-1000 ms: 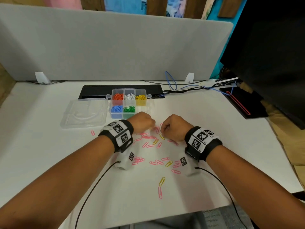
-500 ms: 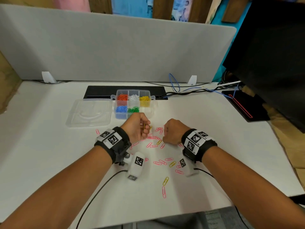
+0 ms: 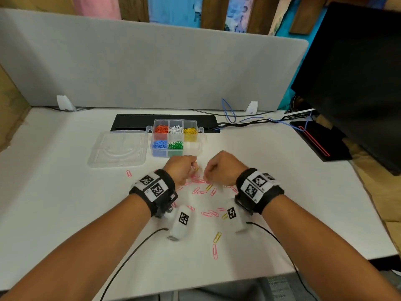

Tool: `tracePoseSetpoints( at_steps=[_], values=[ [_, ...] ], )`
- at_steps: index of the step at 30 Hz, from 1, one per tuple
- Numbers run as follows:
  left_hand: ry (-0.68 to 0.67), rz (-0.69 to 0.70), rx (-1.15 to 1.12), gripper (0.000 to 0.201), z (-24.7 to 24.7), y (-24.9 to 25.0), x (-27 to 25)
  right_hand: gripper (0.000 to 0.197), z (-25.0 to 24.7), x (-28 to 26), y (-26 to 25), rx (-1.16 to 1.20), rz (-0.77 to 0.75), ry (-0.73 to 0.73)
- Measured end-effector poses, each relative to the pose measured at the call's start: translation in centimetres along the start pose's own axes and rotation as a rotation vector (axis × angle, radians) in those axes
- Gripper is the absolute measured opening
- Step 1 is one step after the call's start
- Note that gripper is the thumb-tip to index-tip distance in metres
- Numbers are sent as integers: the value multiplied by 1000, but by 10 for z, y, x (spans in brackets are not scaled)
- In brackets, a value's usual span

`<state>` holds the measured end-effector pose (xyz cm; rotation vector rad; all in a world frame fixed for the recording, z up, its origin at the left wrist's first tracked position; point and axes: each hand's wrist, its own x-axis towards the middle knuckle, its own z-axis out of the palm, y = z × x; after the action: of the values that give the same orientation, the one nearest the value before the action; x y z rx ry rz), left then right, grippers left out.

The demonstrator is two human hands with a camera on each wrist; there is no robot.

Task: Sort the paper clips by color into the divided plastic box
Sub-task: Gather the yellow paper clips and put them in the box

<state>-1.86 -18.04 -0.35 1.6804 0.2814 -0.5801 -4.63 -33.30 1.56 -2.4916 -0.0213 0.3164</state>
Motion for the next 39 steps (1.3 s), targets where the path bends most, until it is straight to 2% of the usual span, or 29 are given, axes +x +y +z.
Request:
tracePoseSetpoints(
  at_steps=[2, 6, 10, 14, 16, 21, 23, 25, 29, 32, 33, 36, 39],
  values=[
    [90, 109, 315, 26, -3, 7, 12, 10, 10, -1, 7, -133, 42, -66],
    [78, 213, 836, 29, 1, 16, 31, 10, 13, -2, 15, -167, 51, -71],
    [113, 222, 1118, 36, 13, 23, 34, 13, 11, -4, 20, -163, 17, -69],
    [32, 177, 1107, 24, 15, 27, 32, 18, 6, -7, 31, -56, -12, -30],
    [-23, 154, 983, 18, 13, 27, 31, 20, 2, -8, 36, -16, -21, -9],
    [-241, -60, -17, 11, 4, 28, 16, 14, 4, -5, 28, -125, -69, -102],
    [-325, -89, -198, 13, -1, 24, 9, 13, 6, -3, 21, -215, -67, -131],
    [-341, -82, -275, 17, -2, 21, 3, 12, 6, -2, 13, -306, -81, -163],
    [-286, -37, -171, 15, 1, 11, -11, 8, 4, -4, 1, -415, -87, -206],
    [-294, -18, 50, 26, 3, 1, -21, 1, -8, -11, 6, -308, -84, -93],
    [-303, 2, 149, 31, 5, -1, -26, 5, -13, -16, 10, -229, -73, -59],
    [-354, 182, 524, 35, 17, -13, -44, 21, -25, -39, 27, -54, -57, -55],
    [-442, 293, 764, 30, 26, -26, -58, 25, -19, -69, 33, -118, -81, -124]
  ],
)
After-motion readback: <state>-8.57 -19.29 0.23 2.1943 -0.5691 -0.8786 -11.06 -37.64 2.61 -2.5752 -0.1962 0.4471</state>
